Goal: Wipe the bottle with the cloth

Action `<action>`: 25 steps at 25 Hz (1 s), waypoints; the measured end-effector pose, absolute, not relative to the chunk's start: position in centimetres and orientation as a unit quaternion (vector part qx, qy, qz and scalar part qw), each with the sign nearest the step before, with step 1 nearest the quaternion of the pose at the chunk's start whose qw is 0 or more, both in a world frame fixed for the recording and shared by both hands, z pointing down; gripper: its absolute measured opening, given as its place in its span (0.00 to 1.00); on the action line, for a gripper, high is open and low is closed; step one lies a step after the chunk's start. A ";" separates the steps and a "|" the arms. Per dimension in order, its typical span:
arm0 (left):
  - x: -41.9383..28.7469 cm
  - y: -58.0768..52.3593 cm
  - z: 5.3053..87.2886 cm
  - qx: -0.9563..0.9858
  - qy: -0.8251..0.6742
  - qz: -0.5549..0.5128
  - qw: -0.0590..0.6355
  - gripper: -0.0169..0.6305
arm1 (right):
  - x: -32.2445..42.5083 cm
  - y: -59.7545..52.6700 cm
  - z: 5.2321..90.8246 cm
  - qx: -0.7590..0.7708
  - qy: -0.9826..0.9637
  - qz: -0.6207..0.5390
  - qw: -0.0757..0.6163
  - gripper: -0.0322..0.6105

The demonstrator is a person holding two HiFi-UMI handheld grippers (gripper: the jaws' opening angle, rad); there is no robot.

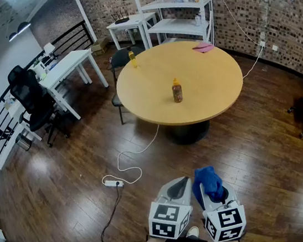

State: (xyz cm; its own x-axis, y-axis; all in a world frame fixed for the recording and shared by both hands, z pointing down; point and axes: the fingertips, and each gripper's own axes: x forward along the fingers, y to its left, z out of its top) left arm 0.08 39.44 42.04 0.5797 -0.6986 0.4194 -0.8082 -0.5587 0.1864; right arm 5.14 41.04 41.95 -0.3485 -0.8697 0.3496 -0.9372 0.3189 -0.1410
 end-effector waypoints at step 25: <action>-0.2 16.5 43.2 0.887 -0.400 0.137 0.187 0.03 | 4.2 19.0 43.9 0.580 -0.788 0.165 0.125 0.22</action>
